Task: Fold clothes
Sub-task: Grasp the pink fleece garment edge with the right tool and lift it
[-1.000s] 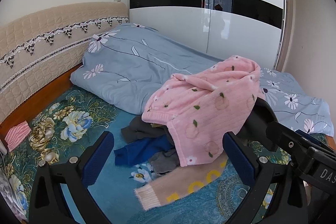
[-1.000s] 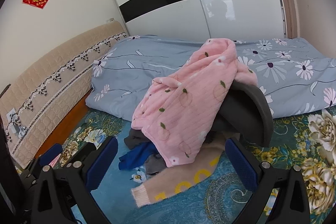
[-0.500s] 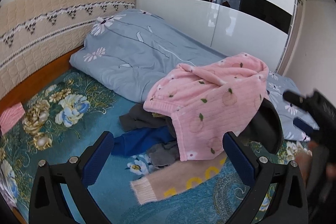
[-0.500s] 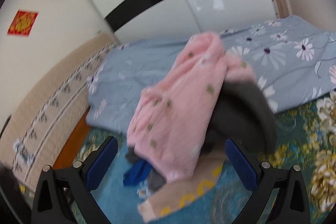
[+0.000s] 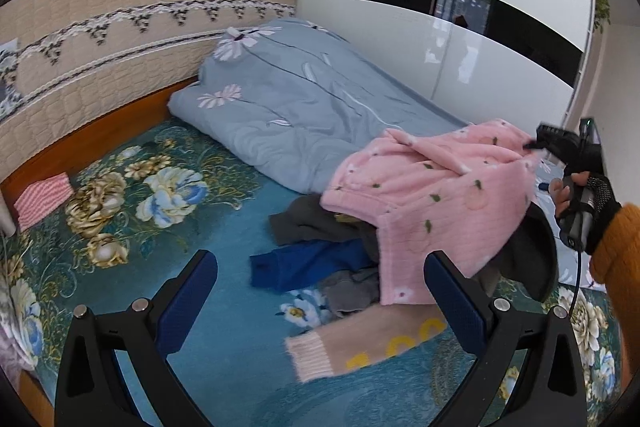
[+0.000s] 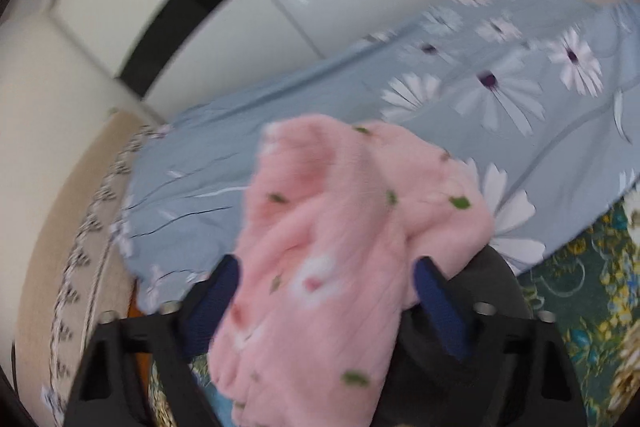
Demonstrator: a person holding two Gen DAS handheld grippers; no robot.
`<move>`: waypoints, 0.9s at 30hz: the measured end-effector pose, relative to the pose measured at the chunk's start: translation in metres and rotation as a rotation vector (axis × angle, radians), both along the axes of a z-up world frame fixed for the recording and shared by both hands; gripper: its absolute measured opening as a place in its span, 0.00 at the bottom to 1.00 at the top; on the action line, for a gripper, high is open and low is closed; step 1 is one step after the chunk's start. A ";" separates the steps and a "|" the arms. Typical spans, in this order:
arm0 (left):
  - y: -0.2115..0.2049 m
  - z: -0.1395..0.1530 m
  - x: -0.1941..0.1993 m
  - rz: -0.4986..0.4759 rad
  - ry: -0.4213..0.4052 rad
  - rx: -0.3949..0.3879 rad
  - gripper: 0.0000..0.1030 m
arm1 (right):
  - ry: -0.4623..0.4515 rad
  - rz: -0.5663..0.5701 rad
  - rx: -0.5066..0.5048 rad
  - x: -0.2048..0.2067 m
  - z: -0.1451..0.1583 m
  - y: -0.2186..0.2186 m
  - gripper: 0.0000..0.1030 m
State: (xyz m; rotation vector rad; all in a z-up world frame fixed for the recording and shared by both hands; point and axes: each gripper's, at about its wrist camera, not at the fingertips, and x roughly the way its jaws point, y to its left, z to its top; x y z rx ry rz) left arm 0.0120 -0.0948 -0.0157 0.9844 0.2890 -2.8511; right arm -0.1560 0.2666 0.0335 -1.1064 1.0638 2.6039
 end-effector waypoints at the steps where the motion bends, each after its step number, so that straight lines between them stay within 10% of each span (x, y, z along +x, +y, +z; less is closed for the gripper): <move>1: -0.004 0.000 0.003 0.013 0.001 -0.002 1.00 | -0.029 -0.012 -0.013 -0.007 -0.006 0.003 0.70; 9: -0.036 -0.007 0.016 0.092 -0.001 0.034 1.00 | -0.083 -0.031 -0.182 -0.023 -0.028 0.005 0.26; 18: -0.051 -0.010 0.034 0.106 0.010 0.084 1.00 | 0.230 0.188 -0.380 0.026 0.024 -0.022 0.15; 27: -0.069 -0.004 0.064 0.139 0.062 0.139 1.00 | 0.529 0.521 -0.313 0.111 0.136 -0.097 0.13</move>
